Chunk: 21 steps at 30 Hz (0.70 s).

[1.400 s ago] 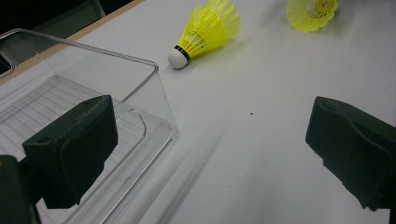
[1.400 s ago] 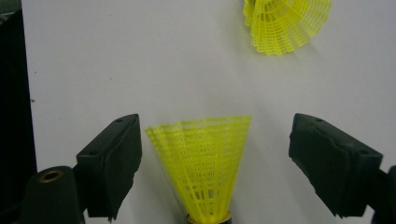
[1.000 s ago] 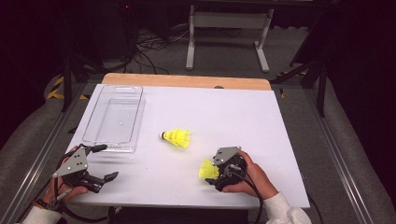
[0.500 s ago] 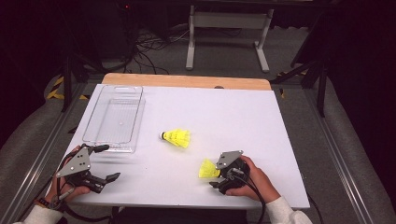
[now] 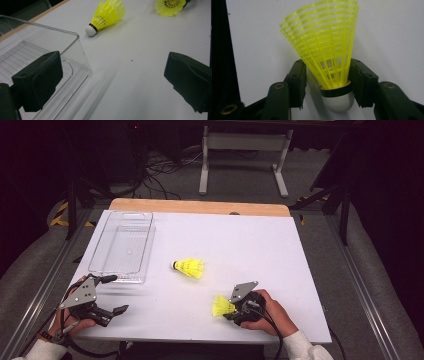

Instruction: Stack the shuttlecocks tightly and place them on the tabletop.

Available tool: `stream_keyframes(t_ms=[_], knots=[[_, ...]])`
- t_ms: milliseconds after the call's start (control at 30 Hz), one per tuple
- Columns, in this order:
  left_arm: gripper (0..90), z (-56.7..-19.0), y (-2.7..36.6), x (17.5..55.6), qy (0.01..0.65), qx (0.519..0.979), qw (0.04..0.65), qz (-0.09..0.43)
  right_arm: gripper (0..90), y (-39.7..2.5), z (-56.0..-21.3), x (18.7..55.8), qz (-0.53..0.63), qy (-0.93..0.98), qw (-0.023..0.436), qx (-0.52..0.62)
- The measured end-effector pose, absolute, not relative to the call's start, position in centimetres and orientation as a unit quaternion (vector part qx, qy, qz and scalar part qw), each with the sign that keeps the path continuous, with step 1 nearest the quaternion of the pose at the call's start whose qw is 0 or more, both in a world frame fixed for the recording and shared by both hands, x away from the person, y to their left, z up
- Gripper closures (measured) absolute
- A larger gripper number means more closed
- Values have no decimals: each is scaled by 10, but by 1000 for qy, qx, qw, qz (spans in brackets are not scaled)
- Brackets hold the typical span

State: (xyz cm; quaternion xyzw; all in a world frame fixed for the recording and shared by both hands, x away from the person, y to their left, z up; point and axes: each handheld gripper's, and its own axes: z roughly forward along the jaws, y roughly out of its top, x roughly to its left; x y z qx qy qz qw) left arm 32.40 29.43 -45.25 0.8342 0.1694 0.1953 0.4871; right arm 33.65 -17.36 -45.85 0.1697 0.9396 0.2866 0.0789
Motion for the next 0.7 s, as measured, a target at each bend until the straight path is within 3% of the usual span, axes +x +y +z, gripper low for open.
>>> stream_keyframes(t_ms=[300, 700], knots=[[30, -453, 294, 325, 170, 836, 484, 194, 598, -175, -458, 339, 289, 939, 78, 171], [31, -452, 293, 321, 165, 837, 481, 200, 622, -174, -456, 336, 280, 942, 94, 159]])
